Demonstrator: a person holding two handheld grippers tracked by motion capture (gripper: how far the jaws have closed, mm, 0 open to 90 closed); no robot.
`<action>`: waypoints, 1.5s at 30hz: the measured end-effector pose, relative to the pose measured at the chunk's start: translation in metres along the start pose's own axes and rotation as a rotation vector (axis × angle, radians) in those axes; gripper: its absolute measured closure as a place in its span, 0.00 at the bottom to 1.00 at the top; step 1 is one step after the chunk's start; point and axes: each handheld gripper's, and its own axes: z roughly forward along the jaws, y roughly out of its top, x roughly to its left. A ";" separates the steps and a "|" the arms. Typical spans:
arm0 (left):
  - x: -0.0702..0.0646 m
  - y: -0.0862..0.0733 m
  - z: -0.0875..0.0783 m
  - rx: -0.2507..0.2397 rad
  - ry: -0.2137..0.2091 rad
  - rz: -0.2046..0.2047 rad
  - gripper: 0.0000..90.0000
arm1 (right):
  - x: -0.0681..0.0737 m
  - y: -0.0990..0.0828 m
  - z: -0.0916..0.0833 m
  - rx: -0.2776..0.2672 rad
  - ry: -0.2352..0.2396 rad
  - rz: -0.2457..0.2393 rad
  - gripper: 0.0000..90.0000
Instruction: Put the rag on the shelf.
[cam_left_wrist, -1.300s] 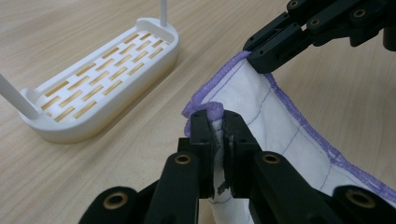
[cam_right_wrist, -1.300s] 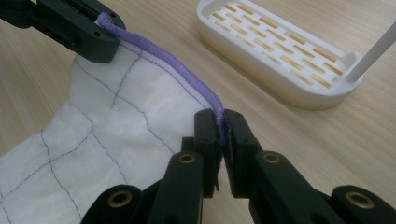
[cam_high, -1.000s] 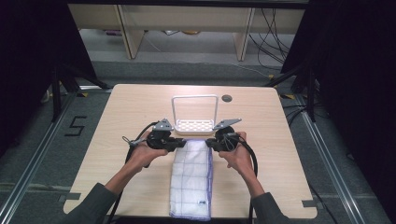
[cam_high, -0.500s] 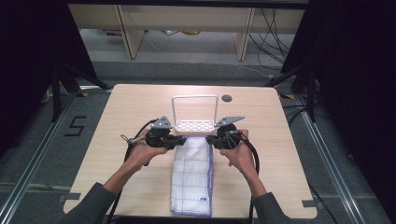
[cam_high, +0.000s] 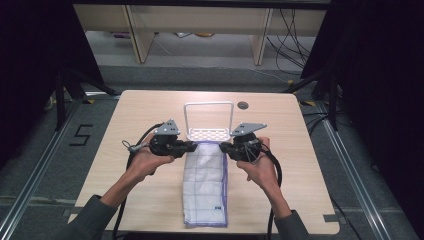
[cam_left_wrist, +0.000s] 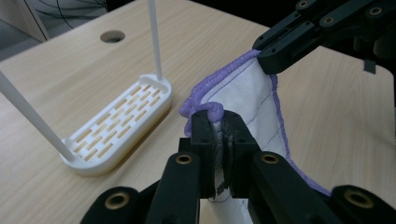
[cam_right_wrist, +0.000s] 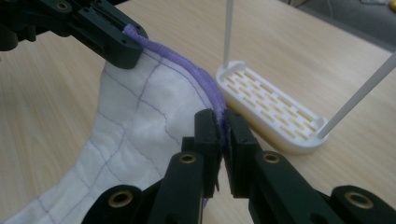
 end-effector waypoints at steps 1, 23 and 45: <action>-0.003 0.004 -0.004 -0.005 0.003 0.006 0.93 | 0.005 0.003 -0.006 -0.001 -0.001 0.010 0.95; 0.012 0.078 -0.042 -0.075 0.133 0.020 0.94 | -0.012 0.078 -0.051 -0.127 -0.079 -0.040 0.95; 0.045 0.133 -0.048 -0.121 0.201 -0.005 0.94 | -0.043 0.132 -0.054 -0.187 -0.119 -0.009 0.95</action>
